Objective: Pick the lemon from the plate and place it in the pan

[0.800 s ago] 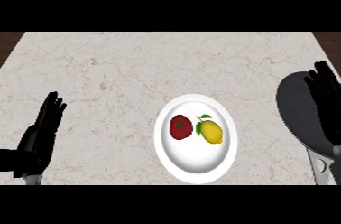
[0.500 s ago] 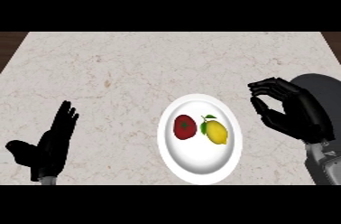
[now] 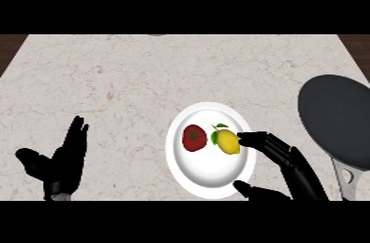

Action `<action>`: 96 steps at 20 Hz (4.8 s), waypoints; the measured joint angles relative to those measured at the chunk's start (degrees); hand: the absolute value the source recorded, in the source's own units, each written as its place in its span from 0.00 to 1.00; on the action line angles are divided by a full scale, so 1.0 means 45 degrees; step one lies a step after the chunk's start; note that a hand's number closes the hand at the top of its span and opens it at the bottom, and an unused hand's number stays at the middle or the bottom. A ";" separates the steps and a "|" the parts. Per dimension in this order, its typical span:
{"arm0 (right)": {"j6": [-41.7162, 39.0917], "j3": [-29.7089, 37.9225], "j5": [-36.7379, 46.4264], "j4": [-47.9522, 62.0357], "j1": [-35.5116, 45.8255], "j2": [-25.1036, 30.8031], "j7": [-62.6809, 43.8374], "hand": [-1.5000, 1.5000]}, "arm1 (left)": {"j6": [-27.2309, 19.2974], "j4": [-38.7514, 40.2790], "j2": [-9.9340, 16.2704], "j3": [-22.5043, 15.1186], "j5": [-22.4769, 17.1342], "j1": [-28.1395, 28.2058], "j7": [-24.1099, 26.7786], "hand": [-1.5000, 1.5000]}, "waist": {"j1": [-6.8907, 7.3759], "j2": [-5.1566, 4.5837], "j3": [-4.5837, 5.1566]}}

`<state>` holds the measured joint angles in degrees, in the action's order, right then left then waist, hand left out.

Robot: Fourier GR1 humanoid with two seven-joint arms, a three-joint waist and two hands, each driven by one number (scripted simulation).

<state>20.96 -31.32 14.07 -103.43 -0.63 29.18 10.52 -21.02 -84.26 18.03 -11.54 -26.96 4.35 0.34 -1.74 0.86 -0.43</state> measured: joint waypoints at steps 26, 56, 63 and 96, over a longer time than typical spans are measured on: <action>-0.8933 -0.1077 0.8260 0.1614 0.5967 -0.3361 -1.2264 0.00 | -0.0232 0.0055 -0.0579 -0.0206 0.0722 -0.0674 -0.0662 0.50 | 0.0620 -0.0151 0.0022; -1.0726 -0.0085 0.9262 0.4596 0.5756 -0.4223 -1.0662 0.00 | 0.0353 0.0114 -0.1361 0.0551 0.1491 -0.0353 -0.0420 0.50 | 0.0439 -0.0108 -0.0037; -0.9883 0.0009 0.9594 0.5609 0.5781 -0.3947 -0.8673 1.00 | 0.0516 0.0100 -0.1409 0.0662 0.1661 -0.0426 -0.0674 0.50 | 0.0462 -0.0086 -0.0009; -0.5578 0.1533 1.5225 0.2370 0.6496 -0.6300 -1.6043 1.00 | 0.0793 -0.0225 -0.1695 0.1176 0.2054 -0.0057 -0.0963 0.50 | 0.0250 -0.0038 -0.0008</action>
<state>-4.14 -24.42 82.58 -92.77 28.61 0.83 -61.68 -17.45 -85.27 10.40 -6.25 -17.71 4.09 -3.99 -0.62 0.69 -0.47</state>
